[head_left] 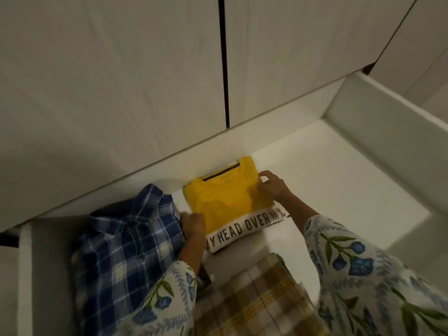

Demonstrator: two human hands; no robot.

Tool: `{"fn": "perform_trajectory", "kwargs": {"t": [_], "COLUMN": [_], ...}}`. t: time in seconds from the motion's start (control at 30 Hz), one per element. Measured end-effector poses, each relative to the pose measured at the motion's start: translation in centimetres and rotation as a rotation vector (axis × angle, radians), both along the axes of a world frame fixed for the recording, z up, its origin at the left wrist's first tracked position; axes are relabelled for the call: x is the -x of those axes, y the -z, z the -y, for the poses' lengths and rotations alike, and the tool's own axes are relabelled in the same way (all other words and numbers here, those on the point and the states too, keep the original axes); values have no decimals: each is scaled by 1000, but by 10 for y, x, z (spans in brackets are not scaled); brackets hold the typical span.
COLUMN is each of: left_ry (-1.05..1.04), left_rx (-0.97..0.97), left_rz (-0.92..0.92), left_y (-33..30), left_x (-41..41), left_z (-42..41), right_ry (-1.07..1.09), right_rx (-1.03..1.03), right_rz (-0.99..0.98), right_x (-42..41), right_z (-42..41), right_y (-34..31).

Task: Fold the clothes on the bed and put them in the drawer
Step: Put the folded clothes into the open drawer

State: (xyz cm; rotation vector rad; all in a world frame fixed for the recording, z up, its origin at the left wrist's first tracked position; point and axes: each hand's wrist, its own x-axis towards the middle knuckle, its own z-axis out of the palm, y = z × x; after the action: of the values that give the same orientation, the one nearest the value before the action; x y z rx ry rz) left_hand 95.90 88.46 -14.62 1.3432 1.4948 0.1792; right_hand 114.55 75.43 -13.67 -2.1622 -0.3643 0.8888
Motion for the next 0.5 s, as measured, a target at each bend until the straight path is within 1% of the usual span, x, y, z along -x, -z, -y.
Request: {"fn": "perform_trajectory", "kwargs": {"t": [0.03, 0.07, 0.17, 0.2, 0.27, 0.33, 0.37, 0.43, 0.5], "left_ry": [21, 33, 72, 88, 170, 341, 413, 542, 682], "left_rx": [21, 37, 45, 5, -168, -379, -440, -484, -544], "left_rz": [-73, -97, -146, -176, -239, -249, -246, -184, -140], "left_y": [7, 11, 9, 6, -5, -23, -30, -49, -71], "left_x": [0, -1, -6, -6, -6, -10, -13, -26, -41], "left_z": [-3, -3, 2, 5, 14, 30, 38, 60, 87], "right_ry": [8, 29, 31, 0, -51, -99, -143, -148, -109], "right_rx": [39, 55, 89, 115, 188, 307, 358, 409, 427], "right_rz": [94, 140, 207, 244, 338, 490, 588, 705, 742], "right_x": [1, 4, 3, 2, 2, 5, 8, 14, 17], "right_z": [-2, -3, -7, -7, -1, 17, 25, 52, 85], "right_y": [12, 18, 26, 24, 17, 2, -4, -24, -52]}}
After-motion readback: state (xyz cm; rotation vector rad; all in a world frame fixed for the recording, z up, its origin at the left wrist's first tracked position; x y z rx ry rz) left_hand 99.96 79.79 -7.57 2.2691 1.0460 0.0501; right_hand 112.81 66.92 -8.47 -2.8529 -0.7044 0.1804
